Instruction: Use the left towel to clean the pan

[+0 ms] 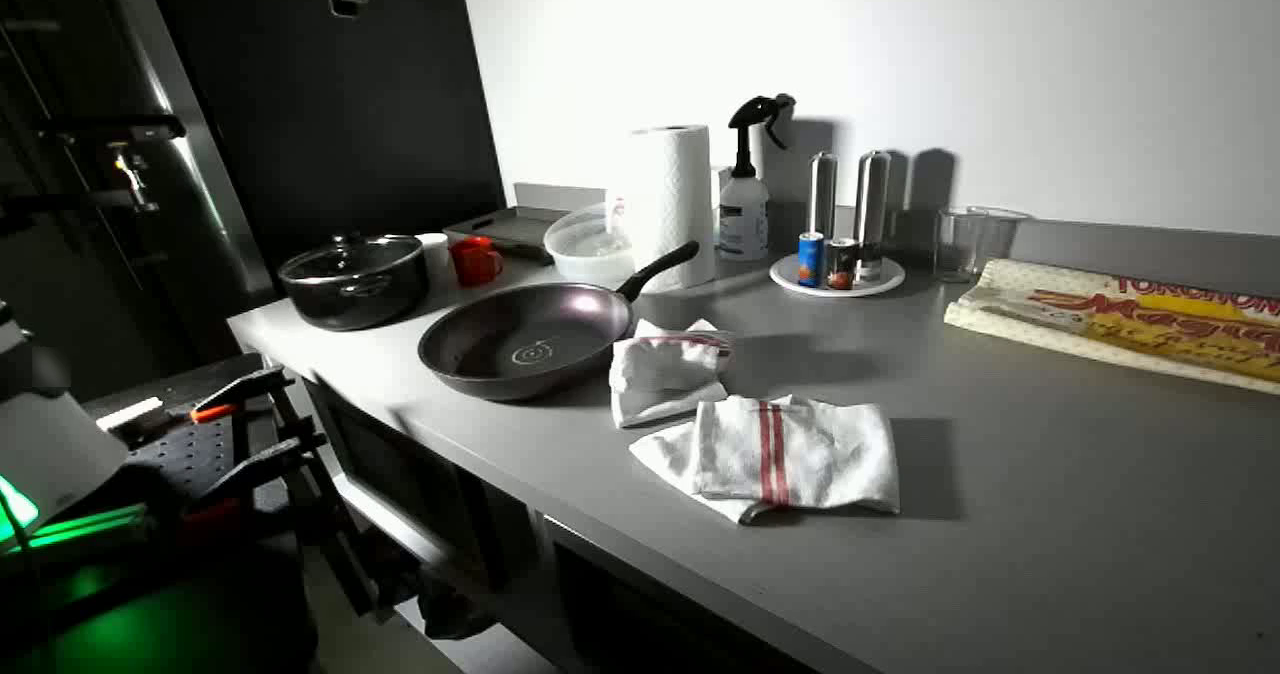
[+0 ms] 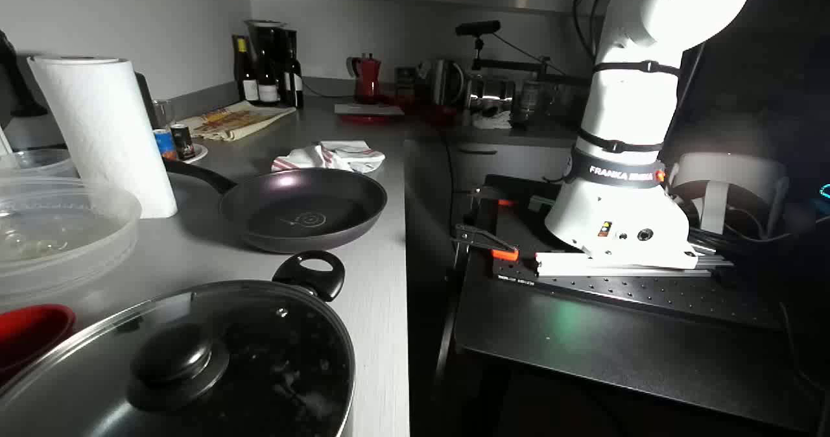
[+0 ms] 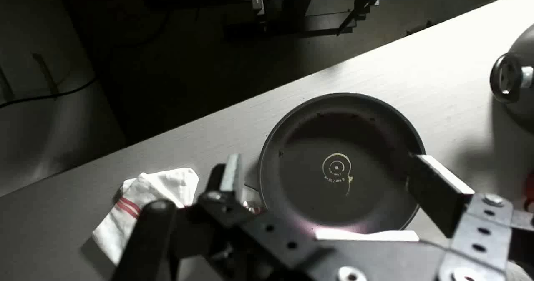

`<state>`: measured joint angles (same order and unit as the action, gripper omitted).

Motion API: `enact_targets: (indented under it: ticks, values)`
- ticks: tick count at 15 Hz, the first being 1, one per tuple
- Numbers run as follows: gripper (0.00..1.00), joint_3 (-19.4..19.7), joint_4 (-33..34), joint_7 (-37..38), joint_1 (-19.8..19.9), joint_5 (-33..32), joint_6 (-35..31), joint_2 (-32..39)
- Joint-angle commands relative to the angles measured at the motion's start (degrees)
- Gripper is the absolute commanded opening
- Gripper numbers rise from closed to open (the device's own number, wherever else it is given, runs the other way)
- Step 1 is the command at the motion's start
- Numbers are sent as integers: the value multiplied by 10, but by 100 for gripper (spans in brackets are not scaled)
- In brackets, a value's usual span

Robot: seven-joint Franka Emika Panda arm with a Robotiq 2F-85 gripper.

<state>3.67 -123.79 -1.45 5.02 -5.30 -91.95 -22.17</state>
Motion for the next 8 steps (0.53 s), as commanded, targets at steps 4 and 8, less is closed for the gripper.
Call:
enact_targets:
  ticks: [4,8]
  values:
    - [100,3,11,1,-3,-1,-4,19]
    - [100,10,33,-3,0,-2,-36,71]
